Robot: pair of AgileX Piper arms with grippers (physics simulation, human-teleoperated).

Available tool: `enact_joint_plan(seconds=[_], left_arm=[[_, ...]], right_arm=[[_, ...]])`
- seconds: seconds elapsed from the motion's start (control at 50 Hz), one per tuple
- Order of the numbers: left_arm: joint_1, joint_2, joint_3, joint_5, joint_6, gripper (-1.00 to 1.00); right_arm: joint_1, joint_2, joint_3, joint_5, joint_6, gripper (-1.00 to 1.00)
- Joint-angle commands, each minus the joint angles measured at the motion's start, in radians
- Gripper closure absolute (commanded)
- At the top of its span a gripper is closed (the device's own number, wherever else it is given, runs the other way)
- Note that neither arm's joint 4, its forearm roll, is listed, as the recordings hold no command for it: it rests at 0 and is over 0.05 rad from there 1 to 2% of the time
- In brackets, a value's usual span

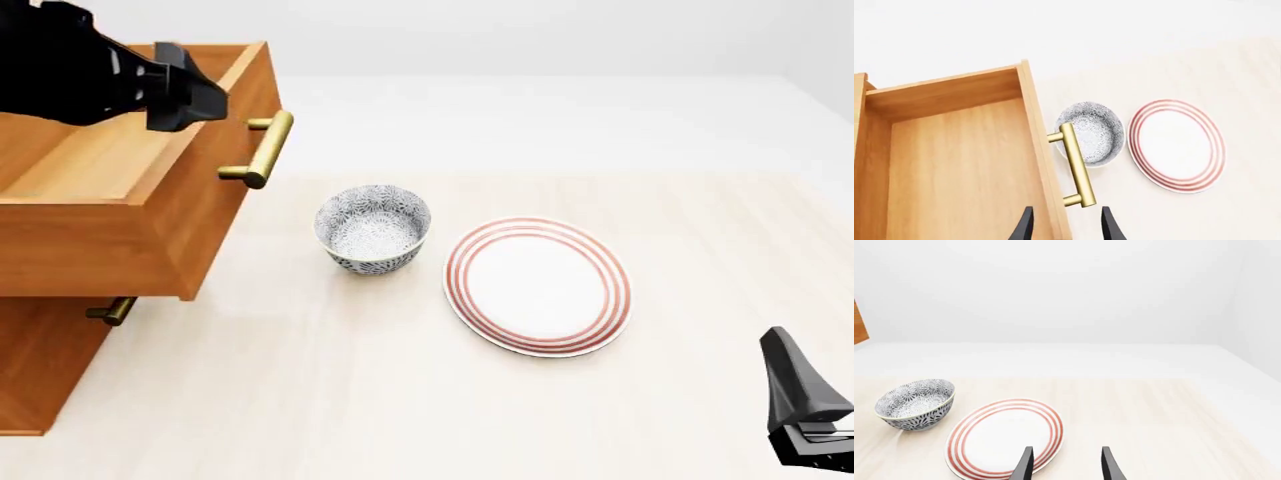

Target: Open the top drawer of the cabinet.

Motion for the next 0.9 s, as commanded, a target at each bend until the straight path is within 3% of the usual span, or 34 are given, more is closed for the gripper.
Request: enact_joint_plan(seconds=[0.02, 0.32, 0.52, 0.9], left_arm=[[0.006, -0.007, -0.029, 0.007, 0.027, -1.0], [0.037, -0.044, -0.083, 0.02, 0.082, -1.0], [0.042, -0.053, -0.072, 0.006, 0.09, -1.0], [0.111, -0.117, -0.062, -0.004, 0.193, -1.0]], right_arm=[[0.0, 0.0, 0.0, 0.0, 0.0, -1.0], [0.0, 0.0, 0.0, 0.0, 0.0, -1.0], [0.0, 0.0, 0.0, 0.0, 0.0, -1.0], [0.0, 0.0, 0.0, 0.0, 0.0, -1.0]])
